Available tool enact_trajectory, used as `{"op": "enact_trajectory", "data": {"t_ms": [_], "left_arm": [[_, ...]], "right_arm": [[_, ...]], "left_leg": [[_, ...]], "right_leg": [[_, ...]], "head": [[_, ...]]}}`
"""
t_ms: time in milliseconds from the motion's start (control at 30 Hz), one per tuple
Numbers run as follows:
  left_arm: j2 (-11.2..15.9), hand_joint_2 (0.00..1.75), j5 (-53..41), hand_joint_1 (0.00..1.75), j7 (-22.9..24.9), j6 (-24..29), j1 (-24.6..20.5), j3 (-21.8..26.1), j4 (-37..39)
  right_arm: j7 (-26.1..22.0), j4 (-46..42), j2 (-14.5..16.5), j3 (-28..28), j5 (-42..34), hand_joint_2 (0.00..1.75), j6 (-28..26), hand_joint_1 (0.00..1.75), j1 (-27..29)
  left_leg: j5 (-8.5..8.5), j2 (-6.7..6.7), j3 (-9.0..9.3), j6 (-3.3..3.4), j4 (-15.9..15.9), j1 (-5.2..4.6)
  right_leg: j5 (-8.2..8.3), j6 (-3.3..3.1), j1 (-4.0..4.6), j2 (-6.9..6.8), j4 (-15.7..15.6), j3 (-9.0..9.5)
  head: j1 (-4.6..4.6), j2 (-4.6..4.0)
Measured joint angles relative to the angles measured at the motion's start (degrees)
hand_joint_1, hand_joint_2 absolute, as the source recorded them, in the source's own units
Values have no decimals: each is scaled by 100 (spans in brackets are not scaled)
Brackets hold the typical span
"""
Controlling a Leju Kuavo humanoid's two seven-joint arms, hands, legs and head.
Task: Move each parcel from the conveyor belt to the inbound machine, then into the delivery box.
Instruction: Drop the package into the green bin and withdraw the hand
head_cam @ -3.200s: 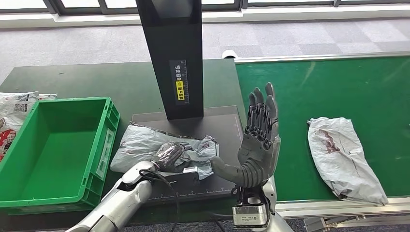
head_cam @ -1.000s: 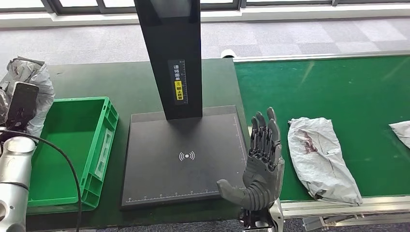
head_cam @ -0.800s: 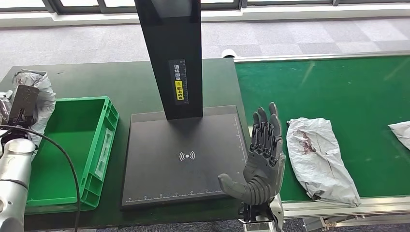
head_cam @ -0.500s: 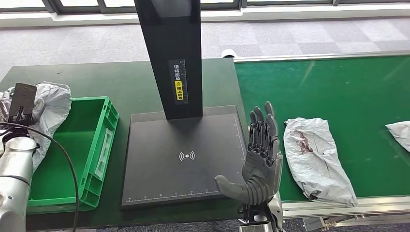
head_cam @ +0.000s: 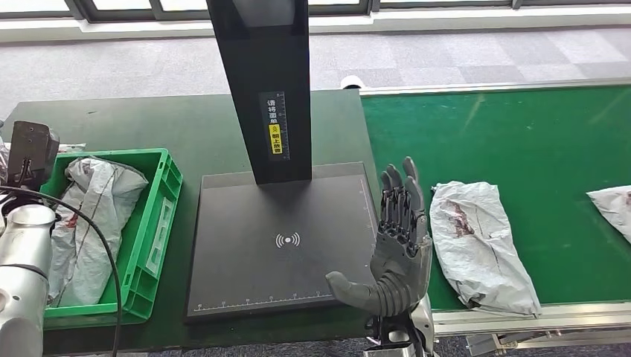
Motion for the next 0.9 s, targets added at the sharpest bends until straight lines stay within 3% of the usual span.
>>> {"op": "enact_trajectory", "data": {"t_ms": [200,300,433,600,767,900], "left_arm": [[-180,0,267,0,-923,523,68,56,-402],[-387,0,652,0,-1185,629,362,57,-902],[-699,0,1479,0,-1461,613,1138,51,-1951],[-1279,0,2981,0,-1967,612,2571,-102,-3913],[-1875,0,3456,0,-2057,667,3838,-759,-5738],[-2109,0,3572,0,-2060,680,4294,-1214,-6552]], "right_arm": [[0,-38,49,-12,278,175,-140,0,210],[0,-104,122,-42,494,175,-131,0,406],[99,-161,267,-200,964,175,8,0,661],[1024,45,426,-861,2342,175,132,0,814],[1663,427,437,-1695,3396,175,-246,0,904],[1967,554,437,-2130,3918,175,-327,0,1023]], "left_leg": [[-1,-5,-1,0,0,-1],[-4,-1,0,-1,0,-3],[-12,18,4,-5,0,-4],[-21,25,6,-3,0,-5],[-31,13,1,10,3,-13],[-36,12,2,12,3,-15]], "right_leg": [[-1,0,-2,-5,0,3],[-1,0,-4,-2,-1,3],[-2,0,-5,15,-1,-3],[-9,-1,-5,25,-5,-3],[-16,5,-12,12,-10,2],[-17,8,-13,9,-10,2]], "head": [[0,0],[0,0],[-1,0],[-1,0],[0,0],[0,0]]}}
